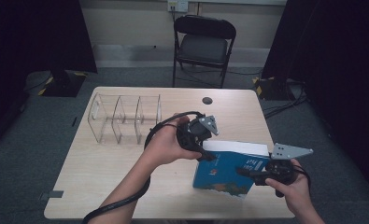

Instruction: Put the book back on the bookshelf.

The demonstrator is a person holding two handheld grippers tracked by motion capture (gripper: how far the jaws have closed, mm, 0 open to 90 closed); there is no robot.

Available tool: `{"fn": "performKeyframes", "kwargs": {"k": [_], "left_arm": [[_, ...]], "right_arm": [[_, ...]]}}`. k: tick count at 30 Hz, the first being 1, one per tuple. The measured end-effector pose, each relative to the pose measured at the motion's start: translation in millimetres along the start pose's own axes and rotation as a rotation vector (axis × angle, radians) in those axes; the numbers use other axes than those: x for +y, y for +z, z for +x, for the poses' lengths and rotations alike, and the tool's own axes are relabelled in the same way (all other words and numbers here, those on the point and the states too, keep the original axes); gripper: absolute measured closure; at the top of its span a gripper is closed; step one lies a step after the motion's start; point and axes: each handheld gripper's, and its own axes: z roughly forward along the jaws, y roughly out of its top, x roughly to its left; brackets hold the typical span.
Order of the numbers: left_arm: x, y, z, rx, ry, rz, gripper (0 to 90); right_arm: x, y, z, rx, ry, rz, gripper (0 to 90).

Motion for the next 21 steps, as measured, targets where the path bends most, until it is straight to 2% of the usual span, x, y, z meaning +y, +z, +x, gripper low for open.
{"fn": "performKeyframes", "kwargs": {"k": [5,10,14,17,19,21], "left_arm": [[-4.3,-2.0,-8.5,0.013,-0.018,0.0,60.7],[-7.4,-2.7,-10.2,0.03,-0.034,-0.007,60.0],[-5.4,-1.4,-9.8,0.048,-0.044,0.003,57.7],[-5.0,0.7,-9.7,0.057,-0.029,0.005,55.8],[-3.6,3.8,-9.1,0.046,-0.037,0.009,55.4],[-1.2,7.1,-9.6,0.048,-0.023,0.019,54.7]], "right_arm": [[-1.7,5.4,0.8,0.013,-0.024,0.003,31.2],[-4.7,7.8,0.2,0.022,-0.058,0.013,31.6],[-5.6,8.1,-0.8,0.029,-0.046,-0.002,32.2],[-6.1,7.3,-1.5,0.043,-0.043,-0.004,35.0],[-6.5,7.0,-1.6,0.052,-0.036,-0.009,35.3],[-6.8,6.6,-1.5,0.055,-0.034,-0.011,35.4]]}}
